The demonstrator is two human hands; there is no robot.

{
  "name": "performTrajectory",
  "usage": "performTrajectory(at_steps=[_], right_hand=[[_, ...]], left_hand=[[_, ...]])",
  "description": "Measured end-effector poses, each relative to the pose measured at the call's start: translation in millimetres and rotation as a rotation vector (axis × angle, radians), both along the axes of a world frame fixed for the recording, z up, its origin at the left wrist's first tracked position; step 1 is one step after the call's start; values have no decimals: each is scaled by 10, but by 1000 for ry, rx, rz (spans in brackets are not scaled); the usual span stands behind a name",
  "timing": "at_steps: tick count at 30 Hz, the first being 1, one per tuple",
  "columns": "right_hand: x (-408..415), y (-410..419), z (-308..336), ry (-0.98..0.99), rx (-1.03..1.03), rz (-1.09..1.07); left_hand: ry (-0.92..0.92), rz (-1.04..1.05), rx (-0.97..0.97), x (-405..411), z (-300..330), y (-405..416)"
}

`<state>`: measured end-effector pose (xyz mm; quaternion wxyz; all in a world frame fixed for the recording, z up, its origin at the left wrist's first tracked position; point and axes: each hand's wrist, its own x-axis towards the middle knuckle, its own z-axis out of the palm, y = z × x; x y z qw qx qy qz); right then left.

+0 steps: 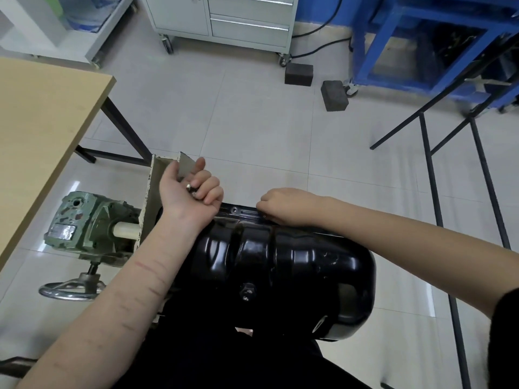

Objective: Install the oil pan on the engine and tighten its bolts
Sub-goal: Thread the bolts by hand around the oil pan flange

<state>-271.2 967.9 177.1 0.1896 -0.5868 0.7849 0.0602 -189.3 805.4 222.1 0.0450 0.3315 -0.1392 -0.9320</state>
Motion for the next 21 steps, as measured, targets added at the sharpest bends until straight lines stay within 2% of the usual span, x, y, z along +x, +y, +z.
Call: performTrajectory(at_steps=[9,21], right_hand=[[50,-77,-32,226,53,182],[1,-103,54,194,124,294]], left_hand=[[-8,-46,-21,-8,-8,-33],[-36,-90,-30,-35,-17,-38]])
